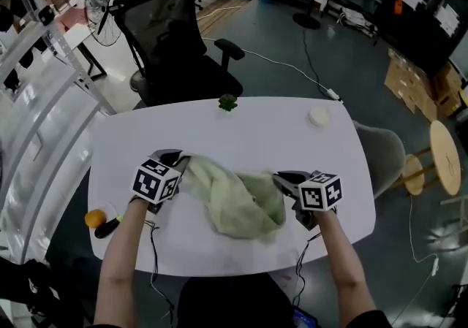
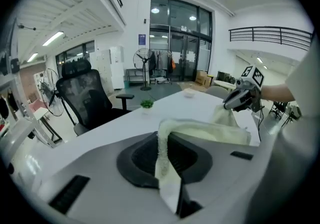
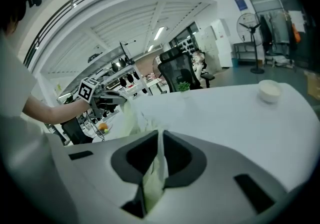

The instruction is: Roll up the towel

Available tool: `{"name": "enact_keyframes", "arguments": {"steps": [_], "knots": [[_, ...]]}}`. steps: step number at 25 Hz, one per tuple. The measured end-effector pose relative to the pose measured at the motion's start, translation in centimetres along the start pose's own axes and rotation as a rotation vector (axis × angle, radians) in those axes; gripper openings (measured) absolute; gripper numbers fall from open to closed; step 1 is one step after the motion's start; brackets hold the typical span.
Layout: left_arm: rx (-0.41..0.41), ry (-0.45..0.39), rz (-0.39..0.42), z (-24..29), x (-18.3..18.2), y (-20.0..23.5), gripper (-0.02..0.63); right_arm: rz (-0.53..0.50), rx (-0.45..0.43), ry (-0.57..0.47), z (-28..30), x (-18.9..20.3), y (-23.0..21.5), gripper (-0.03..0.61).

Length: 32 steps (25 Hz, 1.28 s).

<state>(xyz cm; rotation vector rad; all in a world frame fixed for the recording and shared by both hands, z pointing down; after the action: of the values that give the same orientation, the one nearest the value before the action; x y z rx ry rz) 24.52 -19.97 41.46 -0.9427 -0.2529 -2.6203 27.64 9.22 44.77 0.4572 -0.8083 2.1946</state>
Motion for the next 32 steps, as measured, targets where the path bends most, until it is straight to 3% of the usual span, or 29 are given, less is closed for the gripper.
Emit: {"name": "enact_keyframes", "arguments": {"steps": [8, 16, 25, 29, 32], "knots": [[-0.075, -0.202, -0.040, -9.4, -0.7, 2.5, 0.048, -0.029, 0.153, -0.129, -7.7, -2.7, -0.9, 0.038], [-0.210, -0.294, -0.079, -15.0, -1.4, 6.7, 0.048, 0.029, 0.355, -0.257, -14.9, -7.8, -6.1, 0.035], [-0.339, -0.380, -0.051, -17.6, -6.2, 10.2, 0.048, -0.033, 0.594, -0.337, -20.3, -14.9, -9.7, 0.034], [-0.309, -0.446, -0.020, -18.1, -6.0, 10.1, 0.048, -0.042, 0.573, -0.391, -21.8, -14.8, -10.3, 0.034], [-0.229, -0.422, 0.071, -16.9, -3.6, 8.5, 0.048, -0.035, 0.591, -0.384, -22.3, -11.7, -10.1, 0.034]]}}
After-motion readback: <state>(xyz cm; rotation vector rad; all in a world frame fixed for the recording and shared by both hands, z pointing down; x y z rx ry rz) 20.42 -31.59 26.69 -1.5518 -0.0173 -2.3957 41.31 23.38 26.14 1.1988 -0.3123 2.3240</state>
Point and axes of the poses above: the fingertips, and each gripper's own axes: z forward along the fingers, y to its left, x out of its underside, the point moved 4 cm from there along -z, backward along the fingers, and after that the axes turned 14 degrees about y, right-handed, at the moved point
